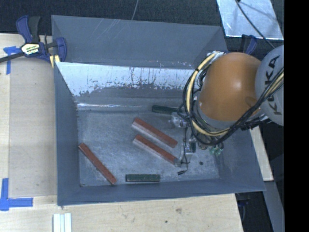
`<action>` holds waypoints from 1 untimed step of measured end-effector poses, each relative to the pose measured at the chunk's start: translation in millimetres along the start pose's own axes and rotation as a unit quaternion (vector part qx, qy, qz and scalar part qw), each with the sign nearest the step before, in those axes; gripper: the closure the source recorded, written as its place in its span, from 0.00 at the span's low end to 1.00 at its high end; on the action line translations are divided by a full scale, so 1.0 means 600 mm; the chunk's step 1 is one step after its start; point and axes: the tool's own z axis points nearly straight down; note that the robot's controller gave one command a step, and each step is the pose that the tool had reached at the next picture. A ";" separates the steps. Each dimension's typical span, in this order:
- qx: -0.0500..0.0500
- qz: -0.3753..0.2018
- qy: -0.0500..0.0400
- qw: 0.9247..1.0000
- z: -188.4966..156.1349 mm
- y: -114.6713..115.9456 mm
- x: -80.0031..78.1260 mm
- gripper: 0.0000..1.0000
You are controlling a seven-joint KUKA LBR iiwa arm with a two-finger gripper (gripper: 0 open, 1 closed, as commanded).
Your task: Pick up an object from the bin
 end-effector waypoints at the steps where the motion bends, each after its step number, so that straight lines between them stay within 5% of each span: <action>1: 0.000 0.110 0.000 0.994 0.106 -0.006 -0.047 0.00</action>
Offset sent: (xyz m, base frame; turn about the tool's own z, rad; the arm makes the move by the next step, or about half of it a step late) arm 0.0514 0.0061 -0.0606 0.3326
